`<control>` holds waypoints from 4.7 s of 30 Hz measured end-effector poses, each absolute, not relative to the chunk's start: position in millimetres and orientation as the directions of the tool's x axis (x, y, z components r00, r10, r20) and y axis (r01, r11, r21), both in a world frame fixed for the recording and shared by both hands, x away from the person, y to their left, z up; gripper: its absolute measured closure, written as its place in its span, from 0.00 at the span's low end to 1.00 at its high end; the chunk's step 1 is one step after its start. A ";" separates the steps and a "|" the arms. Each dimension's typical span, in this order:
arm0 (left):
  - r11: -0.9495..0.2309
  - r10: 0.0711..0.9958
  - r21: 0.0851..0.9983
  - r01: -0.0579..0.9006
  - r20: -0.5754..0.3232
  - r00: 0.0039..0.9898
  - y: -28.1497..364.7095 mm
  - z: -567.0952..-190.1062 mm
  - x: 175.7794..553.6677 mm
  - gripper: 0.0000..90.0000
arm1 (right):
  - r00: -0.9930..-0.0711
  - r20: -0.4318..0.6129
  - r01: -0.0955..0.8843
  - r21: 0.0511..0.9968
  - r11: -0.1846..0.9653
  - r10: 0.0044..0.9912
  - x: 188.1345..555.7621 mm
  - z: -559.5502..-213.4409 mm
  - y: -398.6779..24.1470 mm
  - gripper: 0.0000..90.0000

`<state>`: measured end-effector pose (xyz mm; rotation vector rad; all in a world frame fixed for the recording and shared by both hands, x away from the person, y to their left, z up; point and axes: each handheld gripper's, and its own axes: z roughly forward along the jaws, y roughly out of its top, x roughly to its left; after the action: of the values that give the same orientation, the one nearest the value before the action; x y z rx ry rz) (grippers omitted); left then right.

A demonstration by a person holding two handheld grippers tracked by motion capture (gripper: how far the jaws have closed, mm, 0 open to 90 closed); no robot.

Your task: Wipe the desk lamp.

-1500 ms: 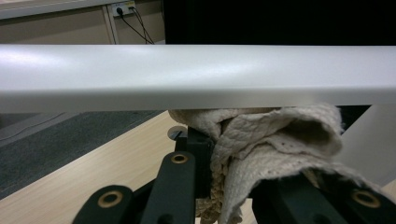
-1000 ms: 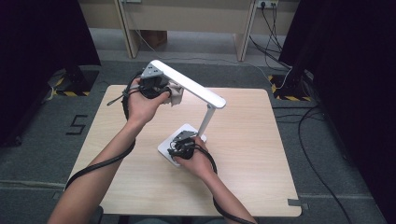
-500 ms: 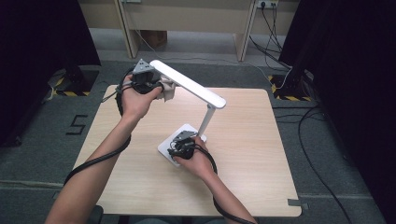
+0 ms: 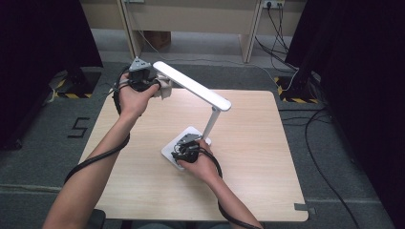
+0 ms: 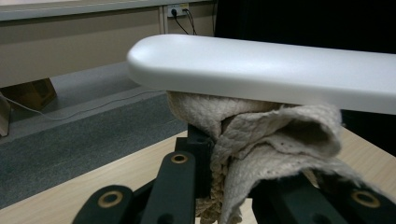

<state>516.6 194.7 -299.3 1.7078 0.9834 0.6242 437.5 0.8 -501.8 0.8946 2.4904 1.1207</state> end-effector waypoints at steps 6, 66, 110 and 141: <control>-0.133 0.859 0.938 0.320 -0.052 0.509 202.3 -299.7 522.3 0.90 | -0.776 0.007 0.423 0.747 0.512 0.631 437.8 -501.9 0.7 0.56; -0.282 0.808 0.930 0.237 0.097 0.580 168.9 -295.2 491.9 0.90 | -0.778 0.007 0.418 0.753 0.509 0.628 438.1 -502.8 1.3 0.56; -0.328 0.562 0.938 0.116 0.095 0.821 84.5 -307.0 448.2 0.88 | -0.783 0.008 0.413 0.754 0.510 0.622 438.6 -503.5 2.3 0.56; -0.343 0.554 0.933 0.105 0.112 0.825 85.6 -310.1 450.3 0.88 | -0.816 -0.079 0.316 0.768 0.557 0.572 401.6 -501.3 9.1 0.59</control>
<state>450.3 85.6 -310.1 1.8877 0.4957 0.5020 401.6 9.1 -501.3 0.7310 2.4753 1.1262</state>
